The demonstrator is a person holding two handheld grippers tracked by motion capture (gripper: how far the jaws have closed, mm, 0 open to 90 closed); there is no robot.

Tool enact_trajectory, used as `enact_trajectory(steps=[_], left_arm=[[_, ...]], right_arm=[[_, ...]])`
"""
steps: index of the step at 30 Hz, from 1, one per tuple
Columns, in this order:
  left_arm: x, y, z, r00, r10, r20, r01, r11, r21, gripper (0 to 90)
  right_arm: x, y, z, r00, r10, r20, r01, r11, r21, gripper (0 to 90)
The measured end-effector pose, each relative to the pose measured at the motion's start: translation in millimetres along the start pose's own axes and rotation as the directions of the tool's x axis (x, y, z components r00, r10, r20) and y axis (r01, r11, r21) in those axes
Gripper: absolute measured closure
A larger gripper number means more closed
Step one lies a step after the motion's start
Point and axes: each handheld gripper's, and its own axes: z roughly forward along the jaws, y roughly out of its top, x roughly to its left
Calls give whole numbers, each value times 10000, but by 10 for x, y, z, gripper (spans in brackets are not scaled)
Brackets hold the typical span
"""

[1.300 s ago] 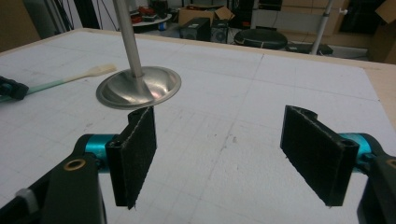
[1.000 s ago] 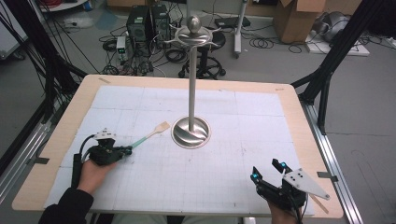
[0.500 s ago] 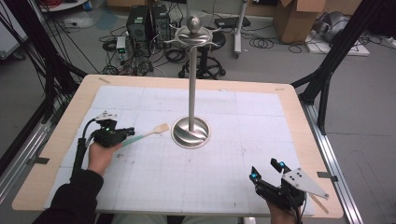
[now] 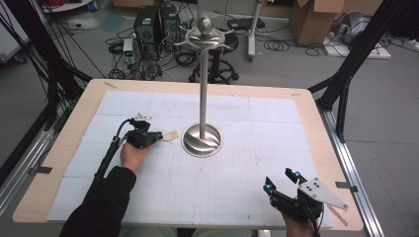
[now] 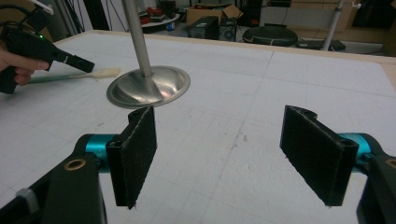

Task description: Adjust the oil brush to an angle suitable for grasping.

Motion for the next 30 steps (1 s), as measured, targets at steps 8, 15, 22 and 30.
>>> enact_trajectory(steps=[8, 15, 22, 30], left_arm=[[-213, -117, -95, 9876, 959, 1241, -1011, 9942, 361, 895], [-399, -321, -276, 9624, 1530, 2245, -1682, 9845, 500, 895], [-641, -473, -512, 9220, 2742, 2733, -3057, 9488, 796, 894], [-692, -709, -712, 9102, 2609, 3216, -2898, 9561, 445, 894]], right_arm=[[24, 8, -17, 10000, -23, 1, 23, 10000, -43, 262], [35, 13, -9, 10000, -53, -25, 53, 10000, -13, 267], [48, 19, 21, 9999, -112, -27, 113, 9999, 61, 267], [56, 22, 43, 9999, -132, -63, 133, 9998, 122, 269]])
